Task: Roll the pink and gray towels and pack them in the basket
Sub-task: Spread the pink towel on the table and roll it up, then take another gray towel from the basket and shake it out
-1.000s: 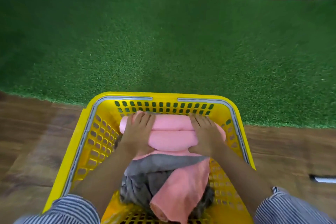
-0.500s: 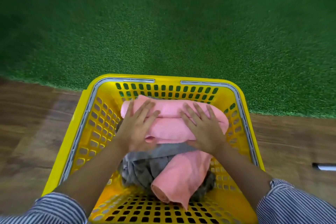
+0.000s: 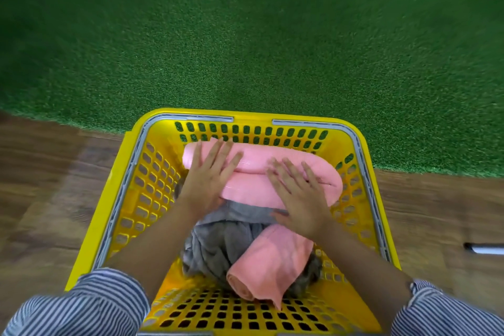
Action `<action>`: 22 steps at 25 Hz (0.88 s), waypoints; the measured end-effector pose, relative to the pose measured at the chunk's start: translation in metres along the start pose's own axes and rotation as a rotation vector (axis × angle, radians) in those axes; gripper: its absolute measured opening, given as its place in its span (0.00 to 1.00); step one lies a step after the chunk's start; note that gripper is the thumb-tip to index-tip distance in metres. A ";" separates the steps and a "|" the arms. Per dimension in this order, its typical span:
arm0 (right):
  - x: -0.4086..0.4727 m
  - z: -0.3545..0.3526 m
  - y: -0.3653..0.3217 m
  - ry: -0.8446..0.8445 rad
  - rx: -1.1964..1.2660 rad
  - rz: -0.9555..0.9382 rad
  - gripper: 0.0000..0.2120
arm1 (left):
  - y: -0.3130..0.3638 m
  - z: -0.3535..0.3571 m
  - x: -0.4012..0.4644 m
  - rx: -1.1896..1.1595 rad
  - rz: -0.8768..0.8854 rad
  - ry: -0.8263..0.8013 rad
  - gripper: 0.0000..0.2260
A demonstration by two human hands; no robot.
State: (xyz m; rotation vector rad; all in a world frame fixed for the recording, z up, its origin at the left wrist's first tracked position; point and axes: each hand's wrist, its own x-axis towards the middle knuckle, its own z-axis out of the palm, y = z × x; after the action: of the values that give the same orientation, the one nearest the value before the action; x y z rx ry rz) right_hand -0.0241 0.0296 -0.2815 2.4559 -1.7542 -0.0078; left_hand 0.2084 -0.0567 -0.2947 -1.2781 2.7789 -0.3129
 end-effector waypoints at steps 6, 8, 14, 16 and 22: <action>0.002 0.007 -0.062 0.110 0.143 -0.237 0.26 | -0.019 0.012 -0.031 -0.115 0.247 0.228 0.44; 0.005 0.007 -0.079 0.174 0.180 -0.261 0.19 | -0.023 0.013 -0.041 -0.145 0.237 0.237 0.41; 0.016 0.002 -0.142 -0.177 0.278 -0.273 0.22 | -0.029 0.015 -0.062 -0.119 0.186 0.223 0.40; 0.019 0.012 -0.157 -0.408 0.178 -0.221 0.19 | -0.028 0.019 -0.073 -0.059 0.173 0.177 0.41; 0.007 0.029 -0.157 -0.388 0.233 -0.229 0.07 | -0.025 0.019 -0.082 -0.064 0.151 0.116 0.40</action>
State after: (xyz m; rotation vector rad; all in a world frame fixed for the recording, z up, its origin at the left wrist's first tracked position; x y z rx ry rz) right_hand 0.1244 0.0699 -0.3263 2.9795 -1.6724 -0.3414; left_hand 0.2837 -0.0131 -0.3096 -1.0864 2.9849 -0.2997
